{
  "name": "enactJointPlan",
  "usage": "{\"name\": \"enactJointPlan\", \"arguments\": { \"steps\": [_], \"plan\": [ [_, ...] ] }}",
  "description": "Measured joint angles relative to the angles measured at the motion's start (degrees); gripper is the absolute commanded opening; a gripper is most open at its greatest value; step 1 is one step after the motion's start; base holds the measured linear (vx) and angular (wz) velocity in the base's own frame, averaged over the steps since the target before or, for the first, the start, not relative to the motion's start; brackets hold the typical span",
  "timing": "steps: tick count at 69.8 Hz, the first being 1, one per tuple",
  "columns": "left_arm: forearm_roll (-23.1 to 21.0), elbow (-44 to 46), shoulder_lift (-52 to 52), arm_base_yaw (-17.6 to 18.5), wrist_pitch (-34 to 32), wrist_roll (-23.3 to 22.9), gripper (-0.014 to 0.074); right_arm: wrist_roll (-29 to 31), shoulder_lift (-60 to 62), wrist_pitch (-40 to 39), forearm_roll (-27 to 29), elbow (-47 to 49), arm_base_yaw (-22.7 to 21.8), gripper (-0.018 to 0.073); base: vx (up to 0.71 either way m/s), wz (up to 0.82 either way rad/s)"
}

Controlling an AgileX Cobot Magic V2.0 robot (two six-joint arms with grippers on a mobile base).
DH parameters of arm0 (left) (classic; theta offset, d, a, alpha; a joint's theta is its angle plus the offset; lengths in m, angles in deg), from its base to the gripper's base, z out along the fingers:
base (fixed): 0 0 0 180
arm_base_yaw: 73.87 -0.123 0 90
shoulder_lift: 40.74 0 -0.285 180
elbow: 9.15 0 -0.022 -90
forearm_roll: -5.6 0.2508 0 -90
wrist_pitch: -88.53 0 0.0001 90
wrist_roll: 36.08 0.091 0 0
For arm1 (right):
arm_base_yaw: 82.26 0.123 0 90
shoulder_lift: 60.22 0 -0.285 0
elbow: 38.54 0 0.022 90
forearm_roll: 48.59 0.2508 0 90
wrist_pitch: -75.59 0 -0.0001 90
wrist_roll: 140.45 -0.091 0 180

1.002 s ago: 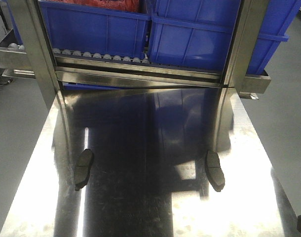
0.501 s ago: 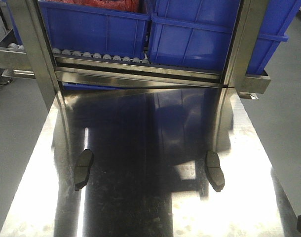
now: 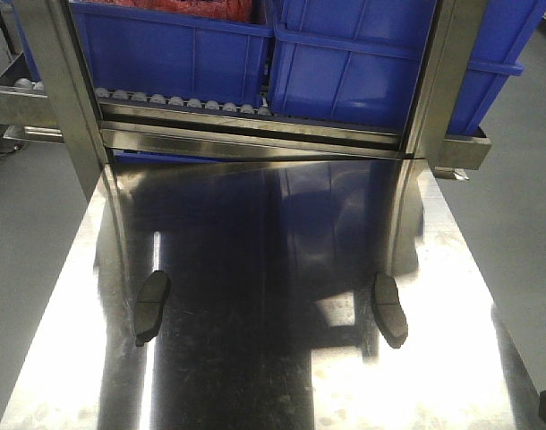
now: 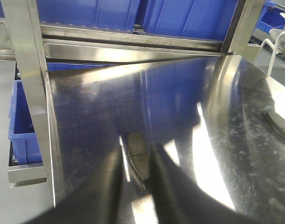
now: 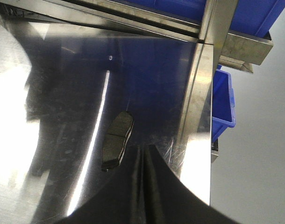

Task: Move and align brake pads A on conveyor
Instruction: 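Lower the open left gripper toward the brake pad nearest it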

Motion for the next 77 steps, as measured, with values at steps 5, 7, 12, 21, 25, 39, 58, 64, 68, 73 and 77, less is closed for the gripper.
{"name": "enactJointPlan", "arguments": {
  "steps": [5,7,12,21,25,39,58,64,68,73,77],
  "plan": [
    [0.0,0.0,0.0,0.0,0.0,0.0,0.0592,0.0,0.0,0.0,0.0,0.0,0.0,-0.0006,0.00,0.00],
    [0.0,0.0,0.0,0.0,0.1,0.0,0.0648,0.0,0.0,0.0,0.0,0.0,0.0,-0.0006,0.00,0.00],
    [0.0,0.0,0.0,0.0,0.1,0.0,0.0733,0.0,0.0,0.0,0.0,0.0,0.0,-0.0006,0.00,0.00],
    [-0.1,0.0,0.0,0.0,0.1,0.0,0.0719,0.0,0.0,0.0,0.0,0.0,0.0,-0.0006,0.00,0.00],
    [-0.7,0.0,0.0,0.0,-0.1,0.0,0.0705,0.0,0.0,0.0,0.0,0.0,0.0,-0.0006,0.00,0.00],
    [-2.5,1.2,4.7,0.0,-1.1,-0.9,0.0666,0.0,0.0,0.0,0.0,0.0,0.0,-0.0006,0.00,0.00],
    [-2.5,13.5,28.4,0.0,2.2,-4.4,0.0659,0.0,0.0,0.0,0.0,0.0,0.0,-0.0006,0.00,0.00],
    [-2.4,18.7,37.1,0.0,4.8,-4.6,0.0657,0.0,0.0,0.0,0.0,0.0,0.0,-0.0006,0.00,0.00],
    [-2.3,22.0,42.4,0.0,6.4,-4.7,0.0654,0.0,0.0,0.0,0.0,0.0,0.0,-0.0006,0.00,0.00],
    [-2.3,26.5,49.2,0.0,9.1,-5.0,0.0650,0.0,0.0,0.0,0.0,0.0,0.0,-0.0006,0.00,0.00],
    [-2.3,30.0,54.5,0.0,10.8,-5.1,0.0648,0.0,0.0,0.0,0.0,0.0,0.0,-0.0006,0.00,0.00]
  ]
}}
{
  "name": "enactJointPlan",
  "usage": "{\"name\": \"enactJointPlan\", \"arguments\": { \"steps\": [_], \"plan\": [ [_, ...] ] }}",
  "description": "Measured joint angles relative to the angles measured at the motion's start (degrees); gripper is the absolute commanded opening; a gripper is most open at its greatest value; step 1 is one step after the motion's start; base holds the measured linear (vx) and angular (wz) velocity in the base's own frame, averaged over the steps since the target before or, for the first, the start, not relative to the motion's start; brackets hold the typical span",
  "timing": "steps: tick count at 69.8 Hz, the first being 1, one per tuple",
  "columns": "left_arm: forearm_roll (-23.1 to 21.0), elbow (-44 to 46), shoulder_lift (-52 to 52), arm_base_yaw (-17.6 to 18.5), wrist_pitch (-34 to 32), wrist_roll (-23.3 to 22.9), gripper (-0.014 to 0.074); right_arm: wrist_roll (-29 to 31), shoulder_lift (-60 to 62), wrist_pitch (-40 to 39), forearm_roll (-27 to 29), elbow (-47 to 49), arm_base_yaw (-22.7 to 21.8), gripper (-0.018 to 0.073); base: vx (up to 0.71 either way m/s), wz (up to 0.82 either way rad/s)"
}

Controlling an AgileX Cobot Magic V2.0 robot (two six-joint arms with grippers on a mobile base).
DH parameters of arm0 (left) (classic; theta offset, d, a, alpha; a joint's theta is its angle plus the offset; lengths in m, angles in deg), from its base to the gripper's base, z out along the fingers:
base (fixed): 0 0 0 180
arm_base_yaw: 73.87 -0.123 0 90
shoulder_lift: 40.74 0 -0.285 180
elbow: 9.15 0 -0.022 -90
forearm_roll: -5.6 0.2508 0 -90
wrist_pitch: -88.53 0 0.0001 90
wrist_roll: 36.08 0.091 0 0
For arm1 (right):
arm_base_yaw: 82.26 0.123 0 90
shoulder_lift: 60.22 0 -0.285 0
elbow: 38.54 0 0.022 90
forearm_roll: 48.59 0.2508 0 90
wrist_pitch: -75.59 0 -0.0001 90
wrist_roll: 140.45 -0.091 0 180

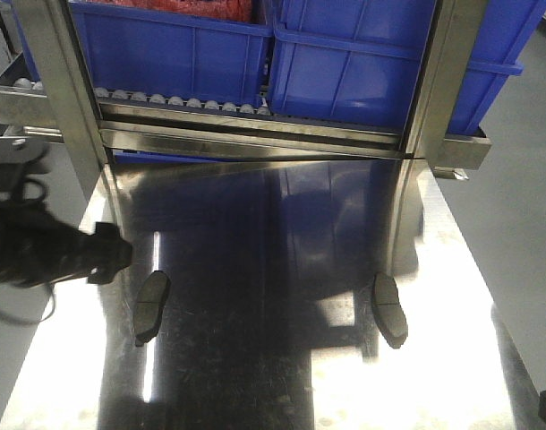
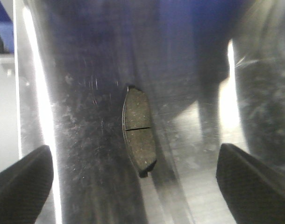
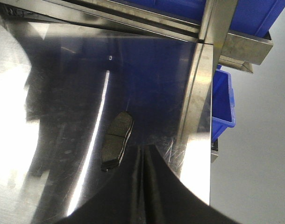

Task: Move and align brake pads A on conveyor
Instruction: 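Lower the open left gripper toward the brake pad nearest it, then close the left gripper on the brake pad and lift it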

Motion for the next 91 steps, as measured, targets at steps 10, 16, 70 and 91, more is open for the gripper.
{"name": "enactJointPlan", "arguments": {
  "steps": [10,16,70,91],
  "plan": [
    [0.0,6.9,10.6,0.0,3.9,0.2,0.0640,0.0,0.0,0.0,0.0,0.0,0.0,-0.0006,0.00,0.00],
    [0.0,10.6,16.3,0.0,6.6,0.8,0.0633,0.0,0.0,0.0,0.0,0.0,0.0,-0.0006,0.00,0.00],
    [-0.1,15.8,34.8,0.0,7.2,2.1,0.0591,0.0,0.0,0.0,0.0,0.0,0.0,-0.0006,0.00,0.00],
    [-0.1,15.8,34.8,0.0,7.0,2.1,0.0545,0.0,0.0,0.0,0.0,0.0,0.0,-0.0006,0.00,0.00]
  ]
}}
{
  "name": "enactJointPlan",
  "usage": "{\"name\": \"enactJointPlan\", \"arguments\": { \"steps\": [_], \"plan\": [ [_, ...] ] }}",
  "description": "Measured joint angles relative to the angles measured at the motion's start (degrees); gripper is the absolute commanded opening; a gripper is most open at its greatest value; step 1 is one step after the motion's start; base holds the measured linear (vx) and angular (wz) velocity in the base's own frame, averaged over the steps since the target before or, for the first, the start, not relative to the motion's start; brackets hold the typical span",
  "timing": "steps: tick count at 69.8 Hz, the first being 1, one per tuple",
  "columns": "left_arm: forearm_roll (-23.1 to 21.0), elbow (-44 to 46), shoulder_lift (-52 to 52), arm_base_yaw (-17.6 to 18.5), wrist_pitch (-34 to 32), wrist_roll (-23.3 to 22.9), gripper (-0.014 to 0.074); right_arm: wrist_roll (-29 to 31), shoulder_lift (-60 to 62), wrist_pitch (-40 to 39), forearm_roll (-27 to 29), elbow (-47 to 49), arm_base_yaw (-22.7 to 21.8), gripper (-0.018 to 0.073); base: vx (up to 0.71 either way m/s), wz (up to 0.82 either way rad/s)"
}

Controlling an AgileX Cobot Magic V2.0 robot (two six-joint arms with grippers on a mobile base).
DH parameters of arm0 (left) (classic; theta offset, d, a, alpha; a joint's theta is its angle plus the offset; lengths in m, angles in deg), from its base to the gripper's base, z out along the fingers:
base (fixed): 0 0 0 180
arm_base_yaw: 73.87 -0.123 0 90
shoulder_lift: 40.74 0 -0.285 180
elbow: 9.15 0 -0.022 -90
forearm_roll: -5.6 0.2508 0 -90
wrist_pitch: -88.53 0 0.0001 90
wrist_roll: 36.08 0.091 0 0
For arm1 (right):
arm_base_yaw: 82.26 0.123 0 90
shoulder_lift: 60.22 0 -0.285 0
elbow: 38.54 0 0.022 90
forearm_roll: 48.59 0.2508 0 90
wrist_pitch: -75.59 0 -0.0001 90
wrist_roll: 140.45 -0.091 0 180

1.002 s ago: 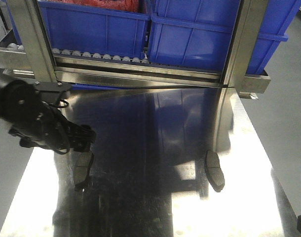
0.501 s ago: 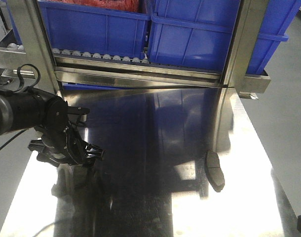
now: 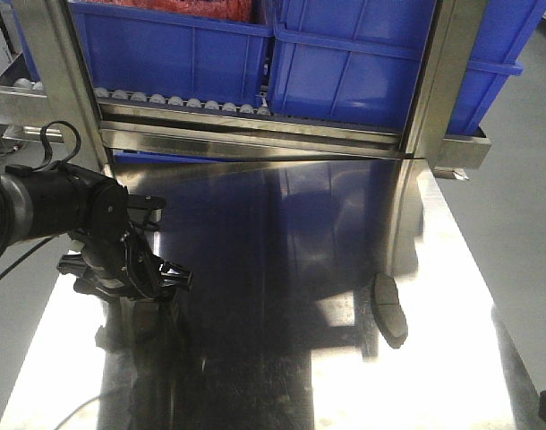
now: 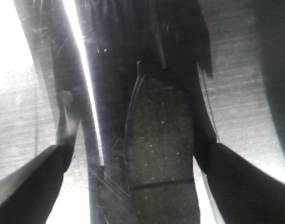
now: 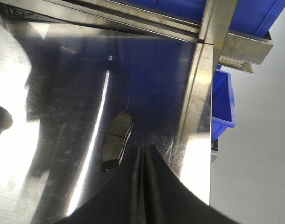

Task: Move and align brake pads A on conveyor
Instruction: 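Close the left gripper on the brake pad and lift it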

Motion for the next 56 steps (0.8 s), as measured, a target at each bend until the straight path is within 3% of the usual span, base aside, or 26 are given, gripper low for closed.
{"name": "enactJointPlan", "arguments": {
  "steps": [34,56],
  "plan": [
    [-1.0,0.0,0.0,0.2,0.0,0.0,0.0080,0.0,0.0,0.0,0.0,0.0,0.0,-0.0006,0.00,0.00],
    [-1.1,-1.6,-1.5,0.2,-1.9,0.4,0.0042,0.0,0.0,0.0,0.0,0.0,0.0,-0.0006,0.00,0.00]
  ]
}}
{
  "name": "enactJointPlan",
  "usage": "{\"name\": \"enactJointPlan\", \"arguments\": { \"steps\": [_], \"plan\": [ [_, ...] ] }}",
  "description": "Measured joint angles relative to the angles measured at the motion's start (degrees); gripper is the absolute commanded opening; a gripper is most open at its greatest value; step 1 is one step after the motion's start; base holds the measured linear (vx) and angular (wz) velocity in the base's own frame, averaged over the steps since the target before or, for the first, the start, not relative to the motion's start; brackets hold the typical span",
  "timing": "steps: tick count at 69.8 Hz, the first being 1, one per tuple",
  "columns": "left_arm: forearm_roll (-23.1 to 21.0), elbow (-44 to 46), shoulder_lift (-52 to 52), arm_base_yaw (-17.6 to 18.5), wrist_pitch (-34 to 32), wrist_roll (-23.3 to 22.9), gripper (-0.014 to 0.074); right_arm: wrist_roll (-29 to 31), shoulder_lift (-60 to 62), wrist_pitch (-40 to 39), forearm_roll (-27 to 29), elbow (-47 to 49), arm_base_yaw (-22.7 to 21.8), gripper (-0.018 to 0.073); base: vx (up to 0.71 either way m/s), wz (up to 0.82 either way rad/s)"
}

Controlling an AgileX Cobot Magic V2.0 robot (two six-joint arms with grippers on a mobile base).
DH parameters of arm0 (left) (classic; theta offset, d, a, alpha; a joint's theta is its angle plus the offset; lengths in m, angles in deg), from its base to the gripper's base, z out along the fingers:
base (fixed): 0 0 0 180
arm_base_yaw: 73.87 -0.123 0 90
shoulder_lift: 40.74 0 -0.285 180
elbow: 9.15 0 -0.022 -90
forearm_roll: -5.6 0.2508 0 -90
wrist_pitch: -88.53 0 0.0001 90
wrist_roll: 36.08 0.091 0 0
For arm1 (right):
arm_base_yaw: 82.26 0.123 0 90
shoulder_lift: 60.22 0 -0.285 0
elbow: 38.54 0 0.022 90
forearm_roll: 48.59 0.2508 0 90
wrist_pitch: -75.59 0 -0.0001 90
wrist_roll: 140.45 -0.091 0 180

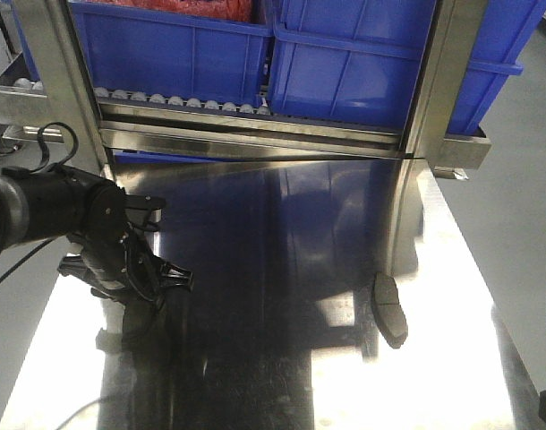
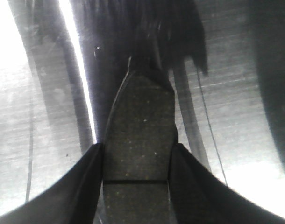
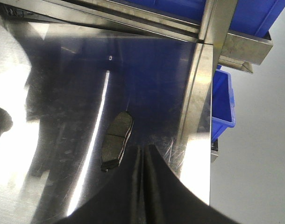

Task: Move and align brake pads A on conveyor
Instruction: 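Close the left gripper on the brake pad and lift it, then raise the held pad and move the left arm aside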

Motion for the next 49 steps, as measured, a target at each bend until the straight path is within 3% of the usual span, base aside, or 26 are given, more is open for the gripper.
{"name": "enactJointPlan", "arguments": {
  "steps": [24,49],
  "plan": [
    [0.3,-9.1,-14.8,0.0,-6.0,0.0,0.0050,0.0,0.0,0.0,0.0,0.0,0.0,-0.0006,0.00,0.00],
    [3.2,-23.1,-39.4,0.0,-12.8,0.0,0.0055,0.0,0.0,0.0,0.0,0.0,0.0,-0.0006,0.00,0.00]
  ]
}}
